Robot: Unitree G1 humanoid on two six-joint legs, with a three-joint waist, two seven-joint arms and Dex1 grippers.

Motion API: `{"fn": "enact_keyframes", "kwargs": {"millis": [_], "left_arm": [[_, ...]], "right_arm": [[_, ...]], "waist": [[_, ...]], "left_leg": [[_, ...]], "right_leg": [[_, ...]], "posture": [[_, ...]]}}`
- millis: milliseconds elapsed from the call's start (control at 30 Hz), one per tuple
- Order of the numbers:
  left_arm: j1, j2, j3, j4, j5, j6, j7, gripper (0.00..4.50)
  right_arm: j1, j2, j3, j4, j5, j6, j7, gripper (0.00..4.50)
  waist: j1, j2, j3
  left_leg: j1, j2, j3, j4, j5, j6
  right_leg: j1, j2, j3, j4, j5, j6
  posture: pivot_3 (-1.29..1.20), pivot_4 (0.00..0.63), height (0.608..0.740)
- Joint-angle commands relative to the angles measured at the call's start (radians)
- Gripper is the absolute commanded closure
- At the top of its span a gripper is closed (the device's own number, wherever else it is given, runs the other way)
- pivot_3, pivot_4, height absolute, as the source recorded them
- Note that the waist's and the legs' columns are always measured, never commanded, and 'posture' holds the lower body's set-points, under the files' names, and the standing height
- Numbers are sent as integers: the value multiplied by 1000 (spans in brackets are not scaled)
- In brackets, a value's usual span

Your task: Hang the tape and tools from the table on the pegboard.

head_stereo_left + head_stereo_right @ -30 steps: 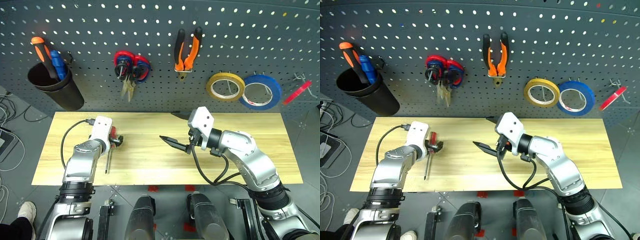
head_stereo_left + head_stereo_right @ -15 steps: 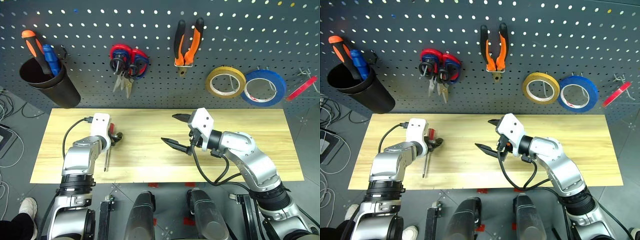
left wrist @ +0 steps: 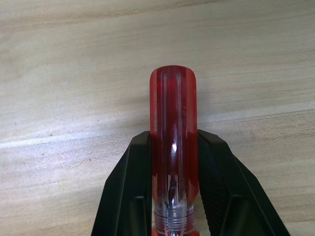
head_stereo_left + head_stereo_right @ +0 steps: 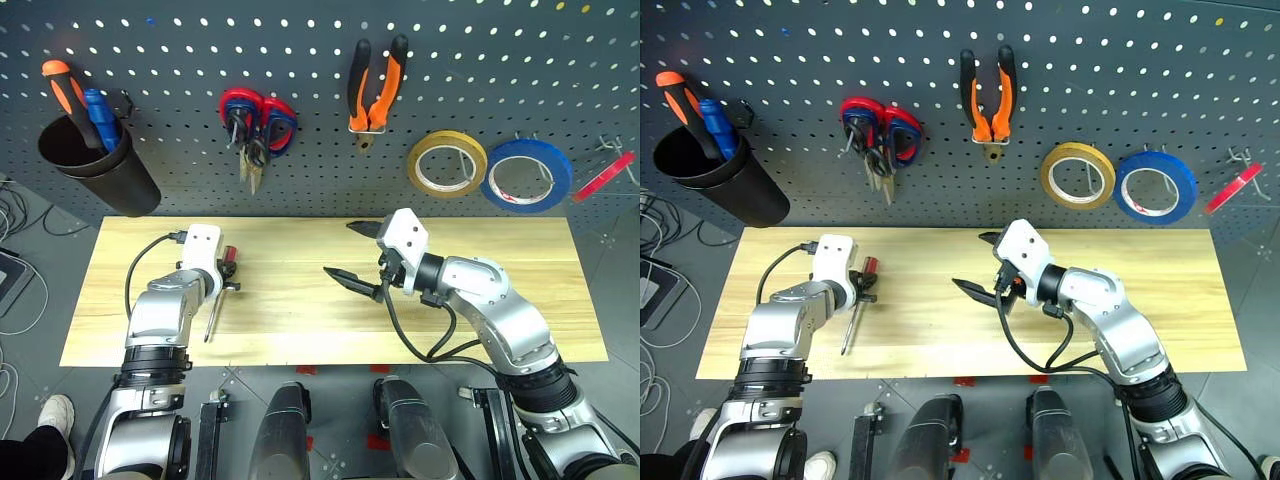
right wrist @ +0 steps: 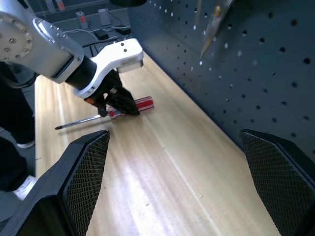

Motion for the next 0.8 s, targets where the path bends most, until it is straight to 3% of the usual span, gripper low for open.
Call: {"fn": "enact_keyframes", "kwargs": {"millis": [33, 200, 333, 567, 800], "left_arm": [[24, 13, -54, -30, 14, -50, -34, 3582], [100, 41, -140, -222, 54, -169, -65, 3582], [150, 69, -171, -316, 99, -267, -56, 3582], [301, 57, -142, -591, 196, -415, 43, 3582], [352, -7, -48, -787, 287, -464, 189, 3582]], "right_arm": [[3, 10, -21, -10, 14, -45, 5, 0], [73, -23, -88, -77, 85, -70, 47, 0], [122, -33, -131, -112, 148, -81, 77, 0], [159, -19, -193, -136, 218, -135, 87, 0], [129, 20, -214, -140, 256, -159, 61, 0]], "waist": [[0, 0, 0], [1, -2, -4], [1, -5, -19], [5, -6, -88], [44, -5, -159]], "left_leg": [[0, 0, 0, 0, 0, 0], [-3, 1, -2, -1, 0, -1], [-4, 0, -3, -3, 2, -4], [-6, 0, -4, -6, 2, -4], [-5, -1, -5, -7, 3, -5]], "right_leg": [[0, -1, 0, 0, 0, 0], [-1, -5, -4, -2, 0, 0], [-2, -15, -24, -4, 0, 0], [-3, -18, -42, -6, 0, 0], [1, -17, -44, -13, 0, 0]], "posture": [[-40, 372, 740], [-20, 305, 740], [1, 252, 740], [39, 168, 740], [110, 103, 740]]}}
